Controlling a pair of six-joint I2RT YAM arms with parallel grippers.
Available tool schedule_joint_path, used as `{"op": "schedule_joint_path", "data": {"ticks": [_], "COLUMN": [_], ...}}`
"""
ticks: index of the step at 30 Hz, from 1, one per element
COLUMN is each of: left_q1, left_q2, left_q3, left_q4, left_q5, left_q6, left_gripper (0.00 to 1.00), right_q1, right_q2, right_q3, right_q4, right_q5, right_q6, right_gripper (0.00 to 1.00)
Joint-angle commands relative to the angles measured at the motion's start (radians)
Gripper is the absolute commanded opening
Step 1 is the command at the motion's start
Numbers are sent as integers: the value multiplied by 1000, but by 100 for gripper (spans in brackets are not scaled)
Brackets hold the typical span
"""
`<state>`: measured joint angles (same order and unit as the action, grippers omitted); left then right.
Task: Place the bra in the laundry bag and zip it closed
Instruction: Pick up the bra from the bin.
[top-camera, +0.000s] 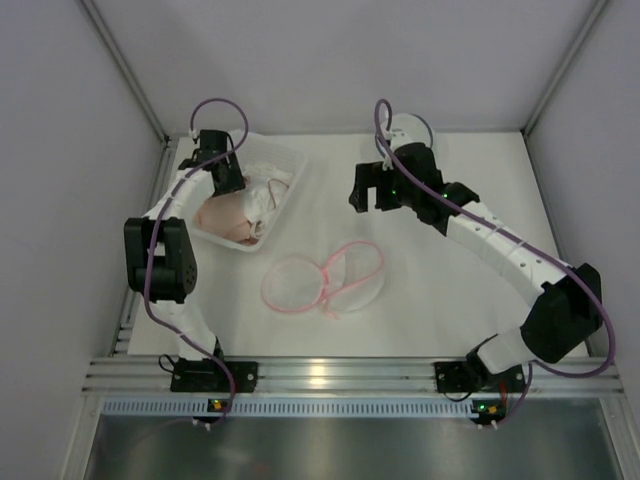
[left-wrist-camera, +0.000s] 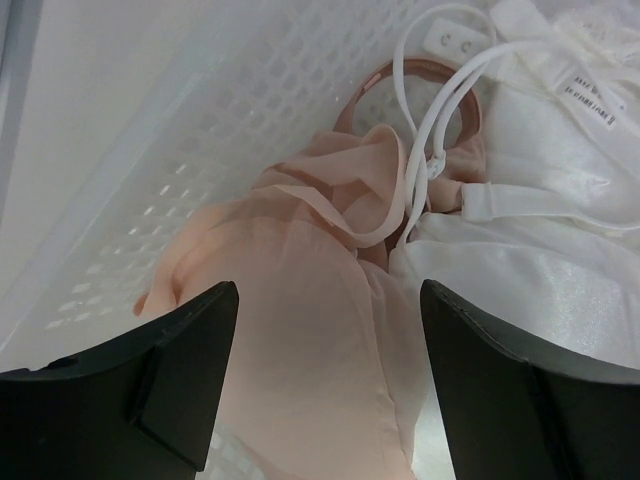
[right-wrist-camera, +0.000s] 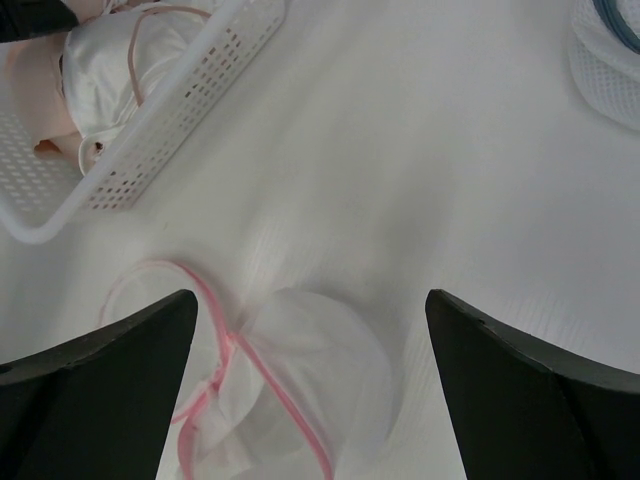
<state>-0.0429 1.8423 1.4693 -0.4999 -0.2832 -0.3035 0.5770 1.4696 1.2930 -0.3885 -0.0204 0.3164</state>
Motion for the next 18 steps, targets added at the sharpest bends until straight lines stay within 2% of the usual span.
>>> {"op": "schedule_joint_path", "data": {"ticks": [1, 2, 5, 6, 13, 14, 18], "left_q1": [-25, -25, -26, -26, -26, -26, -26], "left_q2": [23, 29, 41, 40, -6, -14, -81], "left_q3": [40, 39, 33, 31, -7, -13, -18], "left_q4": [-22, -22, -22, -19, -20, -20, -22], "left_q5": [-42, -40, -72, -79, -145, -151, -131], "left_q6": [-2, -3, -14, -20, -49, -51, -49], "left_gripper": [78, 76, 62, 50, 9, 0, 0], "right_q1": [-20, -20, -23, -23, -28, -26, -28], "right_q2": [-58, -60, -63, -61, -65, -65, -66], "right_q3": [-14, -15, -15, -15, -15, -14, -12], "right_q4": [40, 40, 37, 37, 45, 46, 60], "right_q5": [13, 13, 13, 13, 11, 10, -9], "right_q6": [4, 6, 6, 4, 4, 4, 7], "right_gripper": [99, 99, 99, 99, 99, 99, 99]}}
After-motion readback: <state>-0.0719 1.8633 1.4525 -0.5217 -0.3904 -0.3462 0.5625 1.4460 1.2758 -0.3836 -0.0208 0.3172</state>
